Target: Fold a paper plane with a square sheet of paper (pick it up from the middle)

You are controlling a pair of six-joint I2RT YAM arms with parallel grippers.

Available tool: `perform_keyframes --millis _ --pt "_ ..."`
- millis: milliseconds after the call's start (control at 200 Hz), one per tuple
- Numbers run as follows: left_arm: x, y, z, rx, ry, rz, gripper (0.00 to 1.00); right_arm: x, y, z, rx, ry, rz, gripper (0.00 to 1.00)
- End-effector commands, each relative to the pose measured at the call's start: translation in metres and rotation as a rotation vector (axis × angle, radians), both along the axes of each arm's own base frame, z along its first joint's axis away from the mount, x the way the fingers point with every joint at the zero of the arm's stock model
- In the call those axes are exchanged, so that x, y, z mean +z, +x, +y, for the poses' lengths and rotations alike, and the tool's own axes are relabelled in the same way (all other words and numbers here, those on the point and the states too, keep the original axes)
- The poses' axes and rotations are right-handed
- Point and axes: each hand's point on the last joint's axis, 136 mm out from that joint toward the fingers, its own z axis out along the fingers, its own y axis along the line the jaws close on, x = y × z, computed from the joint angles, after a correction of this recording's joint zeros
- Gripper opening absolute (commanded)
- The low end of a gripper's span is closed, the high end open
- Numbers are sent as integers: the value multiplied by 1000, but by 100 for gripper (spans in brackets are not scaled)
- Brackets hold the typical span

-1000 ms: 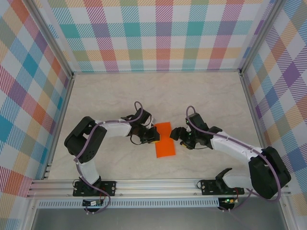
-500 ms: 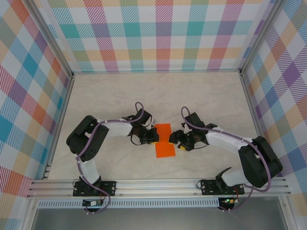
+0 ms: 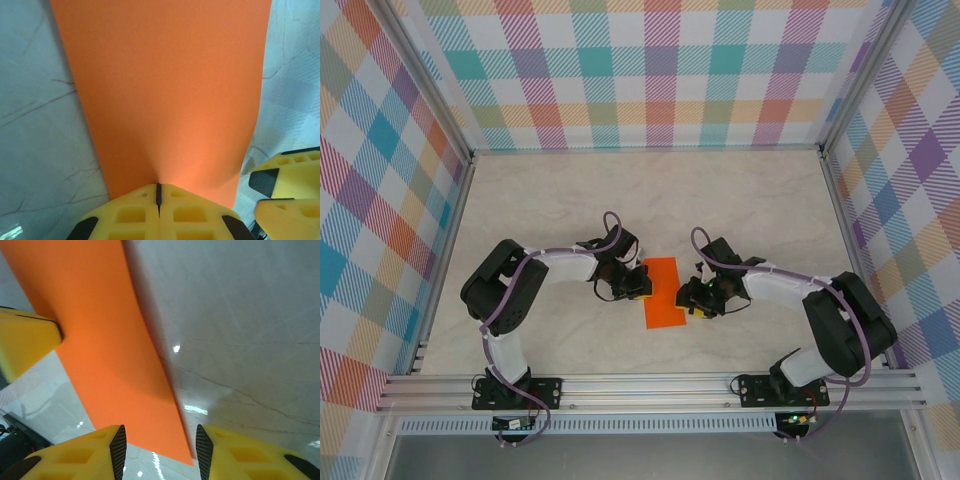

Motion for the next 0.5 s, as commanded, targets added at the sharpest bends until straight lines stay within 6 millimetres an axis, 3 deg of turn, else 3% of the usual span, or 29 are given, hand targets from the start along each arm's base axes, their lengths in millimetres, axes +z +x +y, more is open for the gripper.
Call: perform_keyframes --millis 0,285,495 --pt "-32 -5 23 24 146 25 2 -1 -7 6 59 14 0 42" --pt "-33 -6 23 23 145 26 2 -8 -16 13 119 -17 6 40" --pt "-35 -6 24 29 148 28 2 -1 -20 22 128 28 -4 40"
